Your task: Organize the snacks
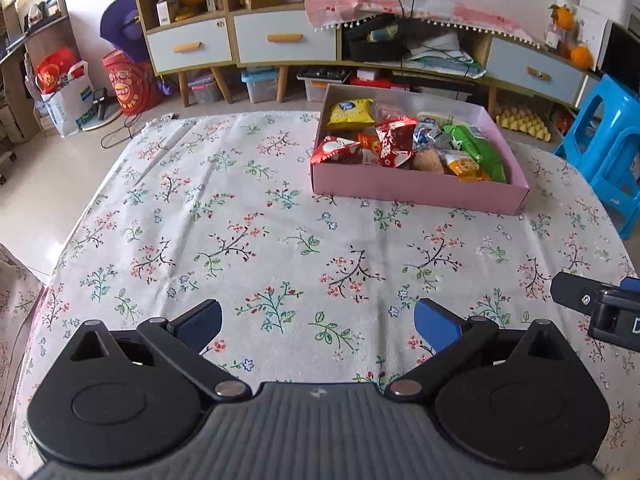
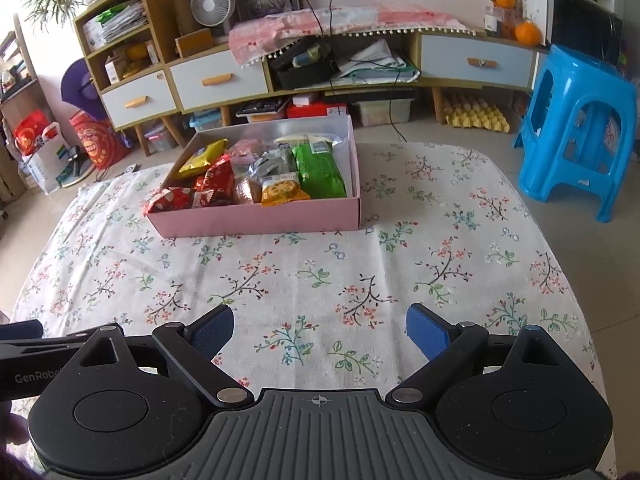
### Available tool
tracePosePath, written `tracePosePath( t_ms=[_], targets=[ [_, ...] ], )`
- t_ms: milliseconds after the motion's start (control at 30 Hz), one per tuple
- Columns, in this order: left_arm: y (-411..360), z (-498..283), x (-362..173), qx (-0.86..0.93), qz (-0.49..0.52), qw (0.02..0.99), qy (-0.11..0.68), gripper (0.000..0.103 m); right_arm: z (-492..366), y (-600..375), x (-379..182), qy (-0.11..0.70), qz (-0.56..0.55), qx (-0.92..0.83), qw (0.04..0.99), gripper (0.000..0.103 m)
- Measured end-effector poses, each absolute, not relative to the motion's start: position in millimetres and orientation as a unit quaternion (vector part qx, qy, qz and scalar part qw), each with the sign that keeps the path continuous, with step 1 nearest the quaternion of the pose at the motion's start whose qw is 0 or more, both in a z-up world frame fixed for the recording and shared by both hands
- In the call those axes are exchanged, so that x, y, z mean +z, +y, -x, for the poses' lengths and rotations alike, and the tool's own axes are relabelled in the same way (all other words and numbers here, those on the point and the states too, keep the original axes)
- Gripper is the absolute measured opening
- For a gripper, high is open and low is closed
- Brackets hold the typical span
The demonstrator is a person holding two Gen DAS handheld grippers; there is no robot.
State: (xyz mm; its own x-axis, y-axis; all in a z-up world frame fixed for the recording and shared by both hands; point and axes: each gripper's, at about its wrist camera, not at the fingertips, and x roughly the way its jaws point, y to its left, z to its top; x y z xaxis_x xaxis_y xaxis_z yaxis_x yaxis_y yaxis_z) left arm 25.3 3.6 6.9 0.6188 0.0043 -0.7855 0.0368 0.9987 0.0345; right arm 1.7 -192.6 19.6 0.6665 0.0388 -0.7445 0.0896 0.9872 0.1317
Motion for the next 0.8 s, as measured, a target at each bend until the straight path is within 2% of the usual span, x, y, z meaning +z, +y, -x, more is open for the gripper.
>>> tracePosePath(
  t_ms=[800],
  targets=[
    [-3.6, -24.9, 7.9, -0.017, -0.035, 0.901, 0.433, 0.103, -2.6, -191.0, 17.7, 0.411, -0.076, -0.013, 0.908, 0.096]
  ],
)
